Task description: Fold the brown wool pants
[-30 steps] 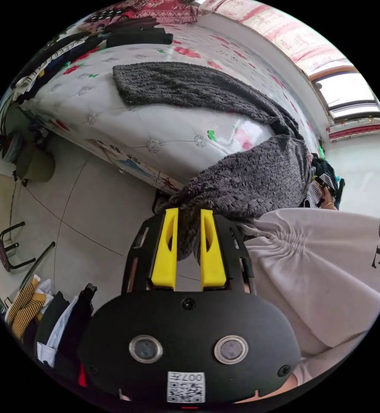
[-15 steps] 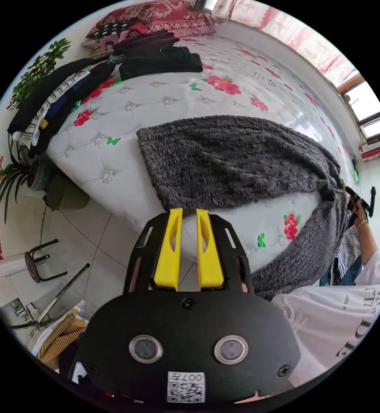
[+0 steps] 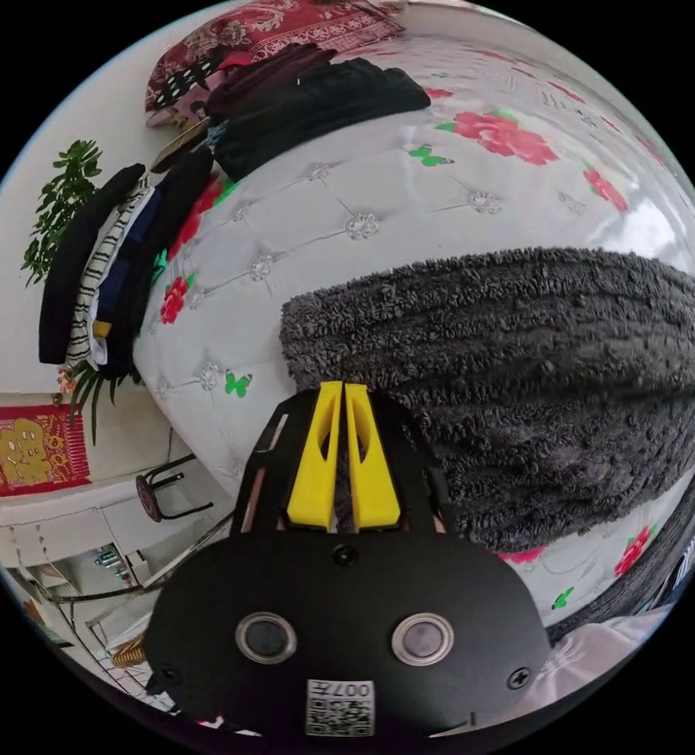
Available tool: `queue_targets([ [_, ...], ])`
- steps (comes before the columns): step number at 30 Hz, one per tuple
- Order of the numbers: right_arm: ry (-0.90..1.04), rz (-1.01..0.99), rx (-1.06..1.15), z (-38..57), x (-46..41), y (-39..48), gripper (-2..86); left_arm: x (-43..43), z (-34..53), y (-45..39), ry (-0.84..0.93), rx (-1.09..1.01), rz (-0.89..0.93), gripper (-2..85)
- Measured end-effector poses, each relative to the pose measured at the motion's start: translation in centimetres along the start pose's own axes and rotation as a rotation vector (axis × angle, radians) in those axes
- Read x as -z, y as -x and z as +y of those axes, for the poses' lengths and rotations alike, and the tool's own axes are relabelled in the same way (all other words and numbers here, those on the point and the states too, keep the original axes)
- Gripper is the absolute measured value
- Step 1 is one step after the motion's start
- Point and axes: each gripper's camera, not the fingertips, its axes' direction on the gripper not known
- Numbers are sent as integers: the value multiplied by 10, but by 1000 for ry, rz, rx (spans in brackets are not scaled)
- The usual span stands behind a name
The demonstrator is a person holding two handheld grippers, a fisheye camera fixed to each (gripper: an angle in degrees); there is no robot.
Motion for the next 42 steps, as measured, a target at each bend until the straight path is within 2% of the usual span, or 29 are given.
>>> queue_targets([
  [5,-18,26,27,-29,-19,-11,-2,-5,-17,35,-84,103,161,-10],
  [10,-10,-57,3,-21,-18,-28,-2,-4,-1,31,-184,115,81,-10],
  [13,-5,-109,-3,-7,-1,-29,-2,3,7,44,-148,120,144,-10],
  [16,-139,-181,6,48,51,-26,-2,30,28,60,-158,153,155,-10],
  [20,-191,-336,49,130,92,-24,-2,66,93,77,-233,177,238,-9],
  [24,-152,-482,152,240,118,-11,-1,65,169,92,-187,263,395,-8],
  [28,-82,-540,254,331,129,14,3,44,253,104,-54,322,493,-1],
  [34,-71,-513,379,395,148,30,10,43,316,131,-29,273,520,54],
  [42,-41,-624,325,412,158,-1,28,16,372,178,0,364,672,72],
])
